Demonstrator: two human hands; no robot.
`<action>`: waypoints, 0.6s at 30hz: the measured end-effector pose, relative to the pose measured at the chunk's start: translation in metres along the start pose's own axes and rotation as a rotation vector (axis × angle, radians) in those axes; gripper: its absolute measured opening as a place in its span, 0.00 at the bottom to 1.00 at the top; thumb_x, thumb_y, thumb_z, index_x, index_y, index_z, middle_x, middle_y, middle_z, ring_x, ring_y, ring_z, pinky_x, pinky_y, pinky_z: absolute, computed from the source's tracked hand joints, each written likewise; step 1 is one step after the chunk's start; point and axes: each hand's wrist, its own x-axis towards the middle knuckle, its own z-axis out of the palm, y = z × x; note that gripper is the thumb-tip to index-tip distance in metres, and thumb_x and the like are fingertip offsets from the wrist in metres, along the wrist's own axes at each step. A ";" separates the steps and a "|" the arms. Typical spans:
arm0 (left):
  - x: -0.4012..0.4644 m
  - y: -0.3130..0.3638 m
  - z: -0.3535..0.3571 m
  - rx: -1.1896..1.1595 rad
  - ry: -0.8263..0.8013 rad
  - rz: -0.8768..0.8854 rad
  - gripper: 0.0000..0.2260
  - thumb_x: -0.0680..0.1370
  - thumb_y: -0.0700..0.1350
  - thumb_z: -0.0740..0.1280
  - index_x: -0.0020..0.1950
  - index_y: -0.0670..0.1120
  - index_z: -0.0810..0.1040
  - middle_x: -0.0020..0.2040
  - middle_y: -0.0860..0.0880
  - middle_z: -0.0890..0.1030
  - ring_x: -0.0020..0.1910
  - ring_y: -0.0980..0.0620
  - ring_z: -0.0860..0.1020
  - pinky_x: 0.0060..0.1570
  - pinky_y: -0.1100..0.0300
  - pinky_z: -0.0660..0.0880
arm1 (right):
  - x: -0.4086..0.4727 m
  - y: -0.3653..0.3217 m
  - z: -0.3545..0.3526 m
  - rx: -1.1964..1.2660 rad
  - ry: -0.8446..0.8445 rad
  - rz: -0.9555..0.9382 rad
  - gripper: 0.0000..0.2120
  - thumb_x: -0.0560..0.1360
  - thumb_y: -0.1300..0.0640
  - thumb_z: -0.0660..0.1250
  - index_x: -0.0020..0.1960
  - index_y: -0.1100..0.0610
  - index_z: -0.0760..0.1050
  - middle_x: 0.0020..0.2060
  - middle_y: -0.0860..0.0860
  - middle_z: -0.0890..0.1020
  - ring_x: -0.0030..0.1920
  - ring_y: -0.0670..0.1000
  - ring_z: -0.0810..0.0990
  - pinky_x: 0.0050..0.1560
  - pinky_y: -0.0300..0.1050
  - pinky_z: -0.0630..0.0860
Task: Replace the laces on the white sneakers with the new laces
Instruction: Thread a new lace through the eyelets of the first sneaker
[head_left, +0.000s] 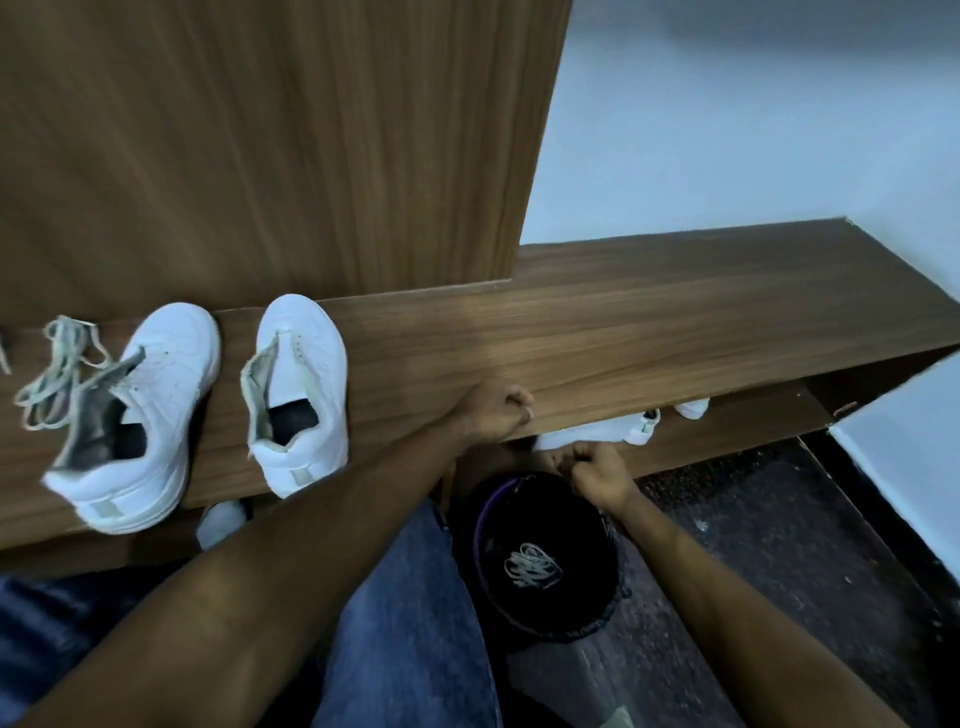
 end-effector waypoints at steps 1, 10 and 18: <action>-0.005 0.002 -0.014 -0.011 0.022 0.029 0.11 0.77 0.38 0.68 0.59 0.39 0.80 0.52 0.45 0.81 0.51 0.52 0.77 0.45 0.68 0.69 | 0.000 -0.018 0.005 0.033 0.013 -0.038 0.17 0.74 0.70 0.64 0.31 0.53 0.76 0.24 0.41 0.77 0.30 0.39 0.74 0.38 0.33 0.71; -0.067 -0.040 -0.163 -0.024 0.377 0.156 0.10 0.75 0.41 0.68 0.55 0.43 0.83 0.51 0.48 0.84 0.50 0.55 0.80 0.55 0.63 0.75 | -0.010 -0.181 0.090 0.175 -0.049 -0.506 0.14 0.75 0.67 0.66 0.38 0.50 0.79 0.34 0.45 0.81 0.37 0.43 0.77 0.45 0.42 0.74; -0.139 -0.134 -0.283 -0.088 0.812 -0.022 0.08 0.75 0.34 0.66 0.46 0.43 0.83 0.42 0.47 0.83 0.42 0.53 0.79 0.47 0.59 0.75 | -0.024 -0.257 0.208 -0.381 -0.257 -0.953 0.13 0.74 0.56 0.69 0.58 0.55 0.78 0.57 0.49 0.78 0.58 0.51 0.76 0.60 0.47 0.71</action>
